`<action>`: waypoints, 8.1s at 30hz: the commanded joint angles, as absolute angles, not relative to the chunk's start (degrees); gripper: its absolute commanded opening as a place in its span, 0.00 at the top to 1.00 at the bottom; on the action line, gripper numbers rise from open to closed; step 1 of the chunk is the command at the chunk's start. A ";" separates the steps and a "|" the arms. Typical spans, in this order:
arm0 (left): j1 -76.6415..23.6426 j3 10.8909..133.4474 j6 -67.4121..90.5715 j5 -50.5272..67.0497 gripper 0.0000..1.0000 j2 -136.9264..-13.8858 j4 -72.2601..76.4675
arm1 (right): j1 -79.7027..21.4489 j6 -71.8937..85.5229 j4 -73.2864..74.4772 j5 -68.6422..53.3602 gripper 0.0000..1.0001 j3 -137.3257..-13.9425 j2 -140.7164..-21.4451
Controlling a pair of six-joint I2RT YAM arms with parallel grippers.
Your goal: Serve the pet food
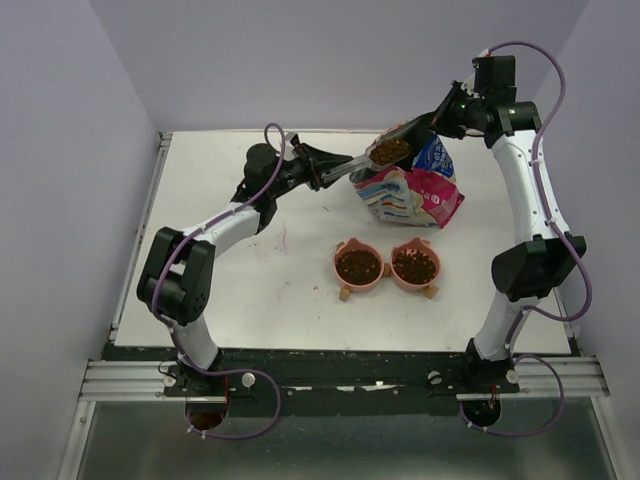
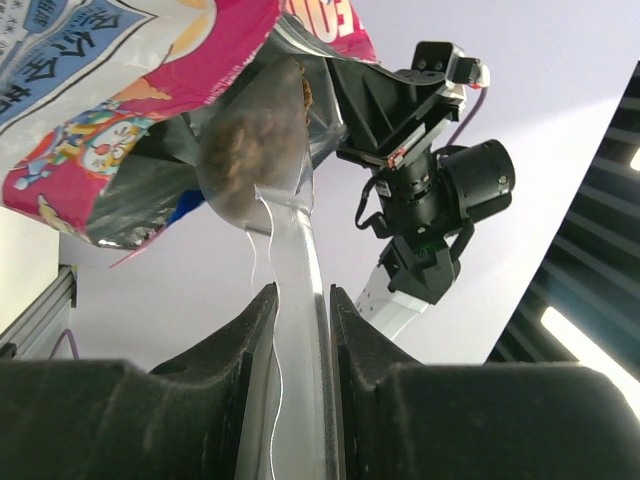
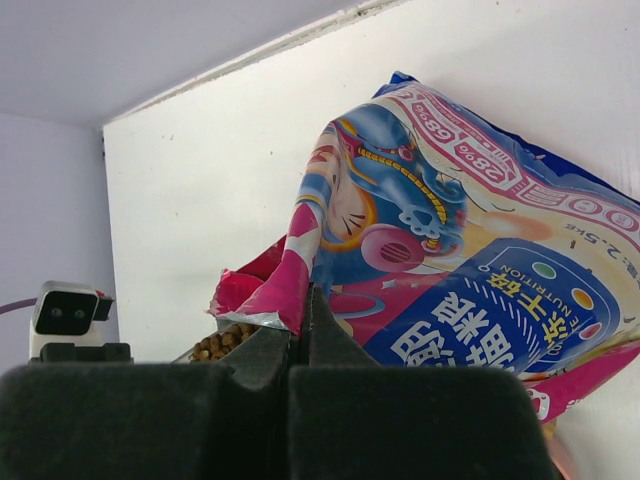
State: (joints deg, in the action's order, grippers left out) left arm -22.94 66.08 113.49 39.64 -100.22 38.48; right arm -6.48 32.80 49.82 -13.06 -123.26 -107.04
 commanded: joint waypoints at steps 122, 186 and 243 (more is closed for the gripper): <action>-34.28 37.00 104.86 48.69 1.00 -102.48 52.75 | -3.16 34.54 34.81 -19.34 1.00 -124.72 -103.36; -45.53 111.35 75.85 25.67 1.00 -114.79 -58.53 | -3.16 32.17 31.20 -26.01 1.00 -122.52 -104.68; 4.39 47.83 48.00 23.30 1.00 -55.72 -21.48 | -3.08 36.73 30.33 -28.74 1.00 -123.58 -105.73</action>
State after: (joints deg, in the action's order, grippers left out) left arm -1.72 54.94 57.32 23.31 -55.64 -33.78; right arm -3.11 32.10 41.23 -21.78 -118.96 -107.35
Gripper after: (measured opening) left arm 0.307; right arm 0.006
